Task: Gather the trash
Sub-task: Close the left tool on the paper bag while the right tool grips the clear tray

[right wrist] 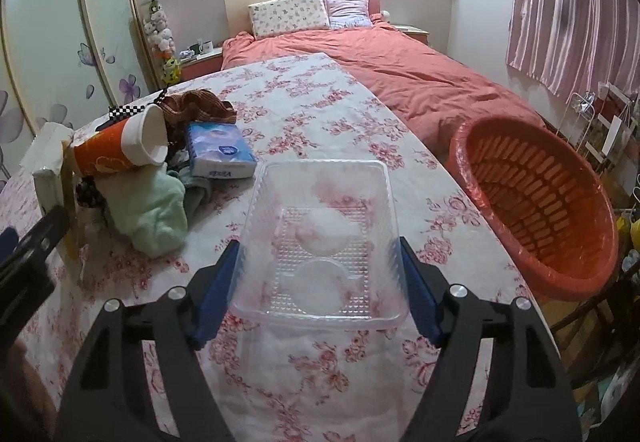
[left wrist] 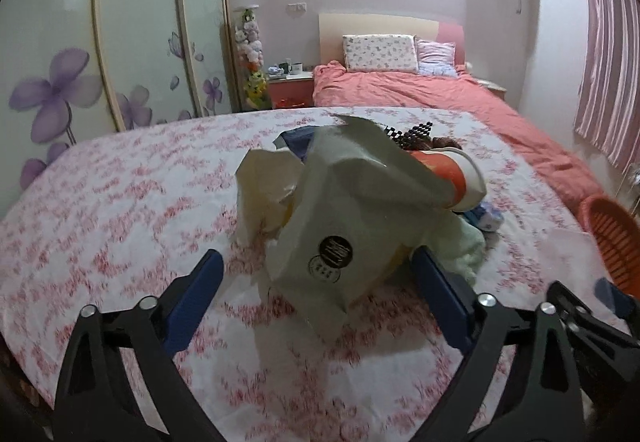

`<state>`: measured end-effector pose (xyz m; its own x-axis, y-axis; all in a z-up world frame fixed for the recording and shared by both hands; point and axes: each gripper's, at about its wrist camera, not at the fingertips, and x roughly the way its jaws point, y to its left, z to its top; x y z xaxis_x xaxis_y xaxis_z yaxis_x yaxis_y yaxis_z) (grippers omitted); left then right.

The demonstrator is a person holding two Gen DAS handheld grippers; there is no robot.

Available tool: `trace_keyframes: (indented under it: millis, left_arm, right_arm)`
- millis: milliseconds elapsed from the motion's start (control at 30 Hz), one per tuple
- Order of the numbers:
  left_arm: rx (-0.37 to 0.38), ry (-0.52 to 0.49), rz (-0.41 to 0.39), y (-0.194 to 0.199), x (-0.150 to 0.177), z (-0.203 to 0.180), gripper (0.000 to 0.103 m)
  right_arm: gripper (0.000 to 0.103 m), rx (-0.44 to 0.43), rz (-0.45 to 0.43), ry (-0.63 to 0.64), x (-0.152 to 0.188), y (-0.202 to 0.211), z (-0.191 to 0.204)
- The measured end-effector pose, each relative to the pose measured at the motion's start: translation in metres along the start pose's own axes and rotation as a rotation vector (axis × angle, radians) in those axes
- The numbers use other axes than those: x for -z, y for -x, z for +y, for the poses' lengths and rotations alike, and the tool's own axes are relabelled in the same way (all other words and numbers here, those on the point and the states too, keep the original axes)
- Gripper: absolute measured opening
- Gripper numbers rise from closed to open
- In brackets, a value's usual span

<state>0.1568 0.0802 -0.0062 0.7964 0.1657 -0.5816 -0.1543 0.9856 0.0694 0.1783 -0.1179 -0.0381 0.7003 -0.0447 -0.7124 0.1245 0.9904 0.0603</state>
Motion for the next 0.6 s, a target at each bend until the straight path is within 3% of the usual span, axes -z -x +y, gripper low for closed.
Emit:
trace_keyframes:
  millis: [200, 300, 367, 433, 467, 533, 600]
  left_arm:
    - [-0.033, -0.041, 0.010, -0.011, -0.001, -0.008, 0.076]
    - [-0.037, -0.047, 0.019, -0.013, -0.003, -0.010, 0.077]
    - [-0.041, -0.050, 0.021, -0.012, -0.002, -0.013, 0.086]
    - [-0.046, -0.055, 0.008, -0.011, -0.004, -0.016, 0.089]
    - [-0.043, -0.057, 0.007, -0.012, -0.005, -0.017, 0.086]
    - [0.007, -0.037, 0.024, -0.015, -0.009, -0.014, 0.059]
    - [0.055, 0.006, 0.041, -0.018, -0.012, -0.006, 0.049]
  right_arm:
    - [0.074, -0.004, 0.010, -0.015, 0.003, 0.000, -0.006]
    - [0.074, -0.010, 0.015, -0.022, 0.004, 0.000, -0.008]
    - [0.074, -0.012, 0.016, -0.023, 0.005, 0.000, -0.008]
    - [0.074, -0.012, 0.017, -0.024, 0.005, 0.000, -0.008]
    - [0.074, -0.012, 0.018, -0.025, 0.005, 0.000, -0.008]
    - [0.074, -0.012, 0.015, -0.024, 0.005, 0.001, -0.008]
    - [0.074, -0.013, 0.007, -0.024, 0.005, 0.002, -0.009]
